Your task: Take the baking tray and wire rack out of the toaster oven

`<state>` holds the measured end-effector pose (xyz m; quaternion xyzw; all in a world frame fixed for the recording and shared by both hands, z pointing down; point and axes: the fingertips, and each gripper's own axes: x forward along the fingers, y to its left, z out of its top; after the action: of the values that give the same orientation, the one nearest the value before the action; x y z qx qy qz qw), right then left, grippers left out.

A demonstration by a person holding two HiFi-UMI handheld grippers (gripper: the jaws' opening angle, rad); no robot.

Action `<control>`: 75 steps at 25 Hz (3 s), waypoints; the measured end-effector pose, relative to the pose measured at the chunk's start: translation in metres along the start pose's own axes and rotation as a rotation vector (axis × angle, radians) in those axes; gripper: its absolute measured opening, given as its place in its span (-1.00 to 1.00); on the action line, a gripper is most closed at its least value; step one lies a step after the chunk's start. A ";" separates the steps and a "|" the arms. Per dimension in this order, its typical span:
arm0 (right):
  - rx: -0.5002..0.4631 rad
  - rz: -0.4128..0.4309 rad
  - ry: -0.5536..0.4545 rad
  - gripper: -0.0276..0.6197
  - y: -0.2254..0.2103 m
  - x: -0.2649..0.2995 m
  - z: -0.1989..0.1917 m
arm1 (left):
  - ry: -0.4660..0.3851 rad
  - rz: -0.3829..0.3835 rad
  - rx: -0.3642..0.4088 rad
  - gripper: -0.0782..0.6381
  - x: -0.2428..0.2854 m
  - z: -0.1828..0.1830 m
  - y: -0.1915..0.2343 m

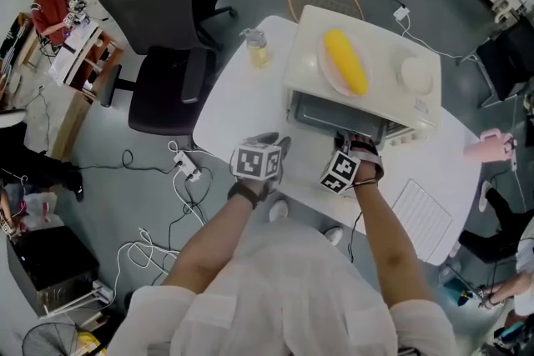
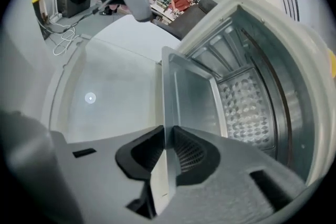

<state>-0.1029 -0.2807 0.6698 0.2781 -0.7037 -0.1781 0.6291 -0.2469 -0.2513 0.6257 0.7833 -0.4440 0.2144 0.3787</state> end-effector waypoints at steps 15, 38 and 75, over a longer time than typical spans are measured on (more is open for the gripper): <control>0.039 0.041 -0.049 -0.73 0.057 -0.040 0.006 | 0.104 0.047 0.034 -0.37 0.044 0.003 0.009; 0.125 0.137 -0.064 -0.63 0.064 -0.059 -0.011 | 0.231 0.088 -0.128 -0.60 0.055 -0.012 0.012; 1.449 0.329 0.141 -0.61 0.018 -0.033 -0.157 | 0.230 0.107 -0.128 -0.61 0.050 -0.019 0.009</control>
<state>0.0507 -0.2309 0.6780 0.5247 -0.6354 0.4451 0.3505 -0.2292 -0.2661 0.6743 0.7031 -0.4515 0.2936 0.4643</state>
